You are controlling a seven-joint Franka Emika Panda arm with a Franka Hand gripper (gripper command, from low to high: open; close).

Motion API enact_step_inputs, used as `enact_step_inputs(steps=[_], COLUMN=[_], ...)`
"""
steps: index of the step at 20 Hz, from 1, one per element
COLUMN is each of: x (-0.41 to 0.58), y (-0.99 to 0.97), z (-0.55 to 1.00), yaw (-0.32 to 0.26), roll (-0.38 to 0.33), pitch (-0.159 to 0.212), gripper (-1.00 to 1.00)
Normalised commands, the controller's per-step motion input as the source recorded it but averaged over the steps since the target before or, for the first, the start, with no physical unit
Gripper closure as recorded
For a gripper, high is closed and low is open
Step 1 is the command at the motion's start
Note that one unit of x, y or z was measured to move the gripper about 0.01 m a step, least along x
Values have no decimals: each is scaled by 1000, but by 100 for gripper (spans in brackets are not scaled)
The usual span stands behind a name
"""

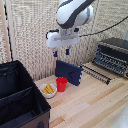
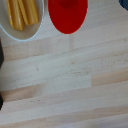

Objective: Kindly spot and seek the red cup placed ahead of you. Cautiously adjust your gripper towards the red cup, gripping it gently. Find the after-storage area of the caddy. Relocate the red cup in your grip over the rear portion and softly release it into the compartment.

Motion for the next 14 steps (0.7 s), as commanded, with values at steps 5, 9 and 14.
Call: enact_step_inputs(steps=[5,9,14], x=[0,-6,0], y=[-298,-326,-234], z=[-343,-333,-365], yaw=[-273,-289,-224], roll=[21,16,6], pitch=[45,58,42], gripper=[-100,-100,-100])
